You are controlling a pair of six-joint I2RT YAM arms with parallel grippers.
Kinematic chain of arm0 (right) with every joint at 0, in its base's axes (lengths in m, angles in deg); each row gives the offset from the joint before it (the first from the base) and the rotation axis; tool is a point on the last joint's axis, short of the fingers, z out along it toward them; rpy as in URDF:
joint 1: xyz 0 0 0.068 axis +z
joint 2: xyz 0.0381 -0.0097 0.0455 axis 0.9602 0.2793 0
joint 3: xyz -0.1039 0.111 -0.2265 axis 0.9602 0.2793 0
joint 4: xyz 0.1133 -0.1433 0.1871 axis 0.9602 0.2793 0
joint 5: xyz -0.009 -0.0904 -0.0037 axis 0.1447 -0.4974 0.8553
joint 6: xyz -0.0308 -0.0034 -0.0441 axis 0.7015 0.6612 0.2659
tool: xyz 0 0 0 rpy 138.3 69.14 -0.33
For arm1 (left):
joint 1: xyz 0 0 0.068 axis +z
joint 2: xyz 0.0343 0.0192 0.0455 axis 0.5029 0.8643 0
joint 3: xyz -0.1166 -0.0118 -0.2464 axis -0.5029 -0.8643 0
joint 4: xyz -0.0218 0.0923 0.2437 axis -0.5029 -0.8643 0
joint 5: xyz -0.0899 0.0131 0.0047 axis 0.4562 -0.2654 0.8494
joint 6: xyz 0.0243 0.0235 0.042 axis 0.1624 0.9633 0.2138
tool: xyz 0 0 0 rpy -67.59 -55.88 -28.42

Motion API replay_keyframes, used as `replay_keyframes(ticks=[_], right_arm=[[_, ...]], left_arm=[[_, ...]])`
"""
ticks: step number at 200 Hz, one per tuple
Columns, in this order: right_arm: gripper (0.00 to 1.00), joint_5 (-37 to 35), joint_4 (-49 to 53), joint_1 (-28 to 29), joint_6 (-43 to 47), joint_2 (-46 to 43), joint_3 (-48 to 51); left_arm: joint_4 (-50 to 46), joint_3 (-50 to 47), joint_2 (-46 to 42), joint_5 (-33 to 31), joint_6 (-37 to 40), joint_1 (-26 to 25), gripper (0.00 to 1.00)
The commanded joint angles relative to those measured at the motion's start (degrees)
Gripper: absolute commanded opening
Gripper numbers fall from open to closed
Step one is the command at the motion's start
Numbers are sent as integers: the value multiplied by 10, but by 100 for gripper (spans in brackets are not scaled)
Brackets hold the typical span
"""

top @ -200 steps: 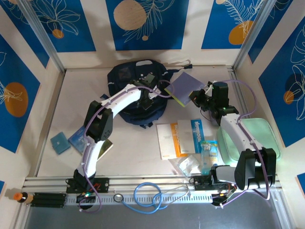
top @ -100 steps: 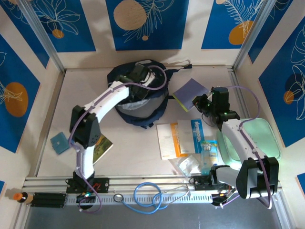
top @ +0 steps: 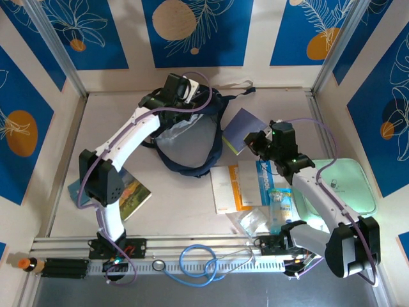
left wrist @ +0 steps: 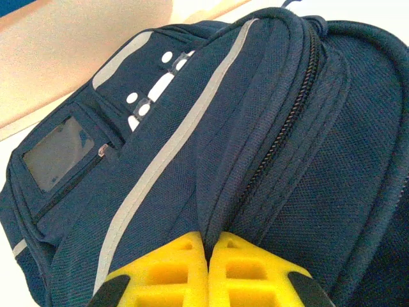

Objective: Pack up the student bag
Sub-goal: Open the student bag at the top-center of the table, then place the book in the student bag.

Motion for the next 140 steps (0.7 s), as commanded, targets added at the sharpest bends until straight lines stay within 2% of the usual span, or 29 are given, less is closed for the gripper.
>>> replay_keyframes(ticks=[1, 26, 78, 111, 140], right_arm=[[0, -63, -18, 39, -5, -27, -2], [0, -175, 39, 69, 17, -60, -12], [0, -240, 89, 77, 13, -79, -14], [0, -158, 11, 67, 26, -65, 1], [0, -100, -79, 82, 9, -40, 16]], left_arm=[[56, 40, -5, 24, -26, -5, 0], [50, 36, -3, 24, -26, -5, 0], [44, 32, 6, 35, -18, -6, 0], [44, 34, 7, 46, -23, -6, 0], [45, 41, 6, 53, -26, -8, 0]])
